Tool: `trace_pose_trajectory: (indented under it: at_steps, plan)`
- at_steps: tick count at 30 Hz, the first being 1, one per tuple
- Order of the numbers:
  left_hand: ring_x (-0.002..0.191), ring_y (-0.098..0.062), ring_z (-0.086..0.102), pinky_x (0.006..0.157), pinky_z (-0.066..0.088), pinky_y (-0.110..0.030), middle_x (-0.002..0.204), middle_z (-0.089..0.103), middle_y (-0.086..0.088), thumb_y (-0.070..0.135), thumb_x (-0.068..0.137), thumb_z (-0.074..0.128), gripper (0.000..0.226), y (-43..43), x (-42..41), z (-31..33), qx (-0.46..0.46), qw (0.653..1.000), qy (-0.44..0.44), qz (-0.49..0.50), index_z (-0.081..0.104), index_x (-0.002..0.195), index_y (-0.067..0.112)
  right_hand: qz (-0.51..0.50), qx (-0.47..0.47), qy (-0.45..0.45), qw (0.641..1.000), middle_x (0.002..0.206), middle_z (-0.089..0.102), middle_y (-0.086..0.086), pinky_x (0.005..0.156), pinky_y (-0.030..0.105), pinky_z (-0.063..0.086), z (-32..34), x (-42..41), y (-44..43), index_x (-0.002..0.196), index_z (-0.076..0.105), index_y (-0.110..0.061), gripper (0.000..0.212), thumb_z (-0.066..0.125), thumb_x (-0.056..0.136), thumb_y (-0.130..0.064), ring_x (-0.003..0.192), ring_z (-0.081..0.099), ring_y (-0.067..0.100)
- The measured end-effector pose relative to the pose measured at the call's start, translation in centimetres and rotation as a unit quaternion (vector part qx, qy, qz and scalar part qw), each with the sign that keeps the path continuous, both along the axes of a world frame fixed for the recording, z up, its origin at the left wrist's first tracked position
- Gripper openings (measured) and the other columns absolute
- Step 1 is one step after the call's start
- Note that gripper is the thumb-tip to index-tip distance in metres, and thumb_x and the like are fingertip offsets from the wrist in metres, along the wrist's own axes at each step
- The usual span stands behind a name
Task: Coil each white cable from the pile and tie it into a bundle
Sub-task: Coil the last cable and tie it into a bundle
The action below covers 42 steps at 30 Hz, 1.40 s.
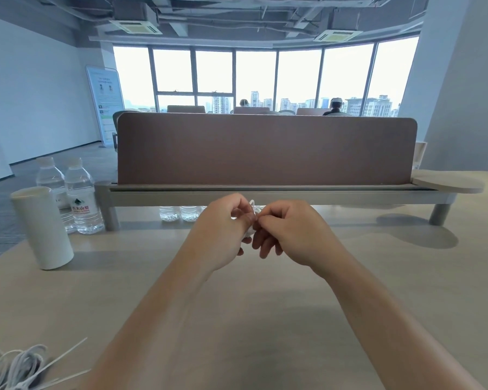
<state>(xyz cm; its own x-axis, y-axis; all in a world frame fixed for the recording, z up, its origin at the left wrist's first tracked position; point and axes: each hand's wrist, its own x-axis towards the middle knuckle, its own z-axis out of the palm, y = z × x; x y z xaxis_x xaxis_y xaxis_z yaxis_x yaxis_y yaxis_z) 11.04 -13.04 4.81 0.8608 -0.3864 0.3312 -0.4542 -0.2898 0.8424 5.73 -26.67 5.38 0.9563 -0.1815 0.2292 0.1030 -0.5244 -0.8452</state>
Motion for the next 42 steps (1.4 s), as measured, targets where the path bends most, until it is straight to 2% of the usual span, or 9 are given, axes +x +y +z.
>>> trace_pose_trajectory:
  at_steps: [6,11,16,20,25,31,38,40,42]
  plan:
    - [0.071,-0.015,0.070,0.052,0.053,-0.027,0.089,0.069,0.000,0.019,0.101,0.057,0.015,-0.1,-0.2,0.1,0.004,1.000,0.002,-0.005,0.056,0.092,0.007,-0.037,-0.070,-0.025,0.997,0.055,0.065,0.001,0.048,0.025,0.039,0.1,-0.2,0.0,0.064,0.063,-0.009,0.024,0.054,0.086,-0.011,0.048,0.051,0.014]
    - [0.067,-0.013,0.070,0.051,0.048,-0.026,0.090,0.068,0.005,0.019,0.102,0.055,0.014,-0.6,-0.2,-0.3,-0.005,1.000,-0.025,0.011,0.052,0.088,0.020,-0.060,-0.024,-0.041,0.997,0.050,0.056,0.002,0.049,0.028,0.034,-0.2,-0.1,0.2,0.062,0.061,-0.007,0.023,0.054,0.084,-0.011,0.046,0.041,0.015]
    - [0.060,-0.001,0.063,0.054,0.040,-0.019,0.095,0.068,0.012,0.028,0.103,0.055,0.002,-0.6,0.3,-0.6,-0.005,0.998,-0.046,0.031,0.056,0.102,0.030,-0.050,0.014,-0.058,0.997,0.054,0.055,0.009,0.052,0.032,0.033,-0.3,0.0,0.1,0.066,0.062,-0.002,0.021,0.052,0.083,-0.009,0.050,0.039,0.020]
    - [0.052,-0.001,0.048,0.048,0.035,-0.016,0.072,0.067,0.011,0.036,0.105,0.048,0.030,-0.3,0.3,-0.4,0.063,0.992,-0.108,0.026,0.069,0.087,0.025,-0.014,0.050,-0.033,0.998,0.057,0.061,0.005,0.055,0.030,0.036,-0.3,0.0,-0.1,0.073,0.065,-0.002,0.021,0.052,0.087,-0.009,0.052,0.046,0.019]
    - [0.053,0.003,0.051,0.050,0.036,-0.011,0.060,0.060,0.019,0.026,0.106,0.050,0.032,-0.3,0.1,-0.3,0.040,0.993,-0.107,-0.012,0.067,0.079,0.021,0.025,0.070,-0.014,0.997,0.063,0.065,0.006,0.055,0.030,0.038,-0.2,0.1,-0.2,0.072,0.067,-0.009,0.027,0.050,0.093,-0.010,0.054,0.052,0.018]
    - [0.066,0.004,0.058,0.062,0.045,-0.015,0.076,0.070,0.013,0.019,0.103,0.053,0.022,0.0,0.0,-0.2,0.028,0.994,-0.101,-0.033,0.073,0.096,0.024,0.010,0.090,-0.029,0.995,0.061,0.063,0.006,0.053,0.029,0.038,-0.8,0.5,0.0,0.080,0.063,0.006,0.019,0.051,0.089,-0.004,0.053,0.052,0.019]
    - [0.073,-0.024,0.063,0.074,0.051,-0.035,0.079,0.071,-0.015,0.015,0.091,0.069,0.034,-0.1,1.0,-0.6,-0.097,0.989,0.094,-0.055,0.059,0.121,0.029,0.020,0.150,-0.074,0.986,0.062,0.066,0.013,0.048,0.024,0.040,-0.9,0.7,0.0,0.072,0.064,-0.004,0.023,0.051,0.091,0.001,0.052,0.057,0.020]
    - [0.082,-0.029,0.069,0.088,0.052,-0.040,0.088,0.074,-0.018,0.024,0.077,0.077,0.057,0.3,1.3,-0.6,-0.119,0.980,0.147,-0.060,0.054,0.130,0.020,0.022,0.145,-0.079,0.986,0.063,0.067,0.012,0.049,0.023,0.041,-1.0,0.8,0.0,0.073,0.065,-0.005,0.023,0.052,0.091,0.001,0.052,0.058,0.020]
    - [0.084,-0.031,0.067,0.086,0.049,-0.040,0.088,0.072,-0.018,0.023,0.072,0.079,0.061,0.7,1.3,-0.4,-0.112,0.973,0.180,-0.089,0.057,0.125,0.002,0.024,0.139,-0.081,0.987,0.064,0.067,0.013,0.049,0.024,0.042,-1.1,0.9,0.0,0.075,0.066,-0.001,0.020,0.052,0.090,0.001,0.053,0.059,0.020]
